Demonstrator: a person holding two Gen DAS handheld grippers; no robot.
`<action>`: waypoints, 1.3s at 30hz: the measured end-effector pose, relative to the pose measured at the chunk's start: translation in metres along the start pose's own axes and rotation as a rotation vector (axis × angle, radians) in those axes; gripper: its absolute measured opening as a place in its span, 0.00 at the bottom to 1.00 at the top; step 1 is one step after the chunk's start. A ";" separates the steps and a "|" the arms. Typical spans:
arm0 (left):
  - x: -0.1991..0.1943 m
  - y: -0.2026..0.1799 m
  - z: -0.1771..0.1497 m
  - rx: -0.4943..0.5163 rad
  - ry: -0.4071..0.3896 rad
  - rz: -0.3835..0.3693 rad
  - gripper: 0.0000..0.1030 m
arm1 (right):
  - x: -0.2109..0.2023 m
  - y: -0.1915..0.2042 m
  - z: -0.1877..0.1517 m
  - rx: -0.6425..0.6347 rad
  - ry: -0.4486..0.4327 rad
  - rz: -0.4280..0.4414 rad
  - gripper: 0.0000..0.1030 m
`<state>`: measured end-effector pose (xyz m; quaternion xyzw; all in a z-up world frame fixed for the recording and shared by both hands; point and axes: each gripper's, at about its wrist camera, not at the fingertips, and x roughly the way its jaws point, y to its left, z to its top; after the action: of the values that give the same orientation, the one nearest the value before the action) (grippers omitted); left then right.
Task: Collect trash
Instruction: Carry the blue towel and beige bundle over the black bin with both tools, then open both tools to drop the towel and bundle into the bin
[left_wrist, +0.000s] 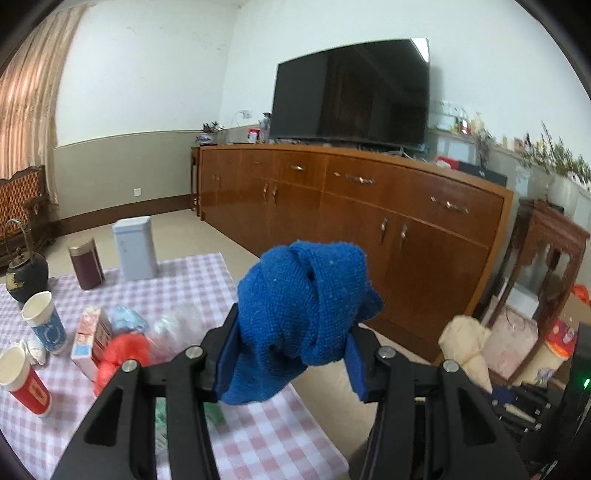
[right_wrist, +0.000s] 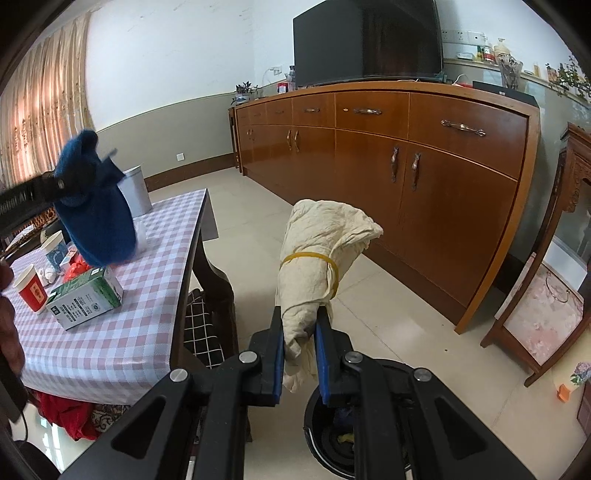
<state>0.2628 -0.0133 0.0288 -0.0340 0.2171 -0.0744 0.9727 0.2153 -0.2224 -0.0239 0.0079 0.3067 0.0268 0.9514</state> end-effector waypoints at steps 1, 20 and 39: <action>0.001 -0.006 -0.003 0.008 0.008 -0.011 0.49 | -0.001 -0.003 -0.001 0.002 0.001 -0.003 0.15; 0.020 -0.095 -0.039 0.095 0.103 -0.146 0.49 | -0.034 -0.078 -0.028 0.097 0.006 -0.111 0.15; 0.071 -0.161 -0.130 0.229 0.366 -0.377 0.49 | 0.009 -0.130 -0.105 0.059 0.188 -0.024 0.15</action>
<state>0.2498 -0.1883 -0.1024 0.0504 0.3692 -0.2828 0.8838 0.1674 -0.3518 -0.1185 0.0299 0.3953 0.0071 0.9181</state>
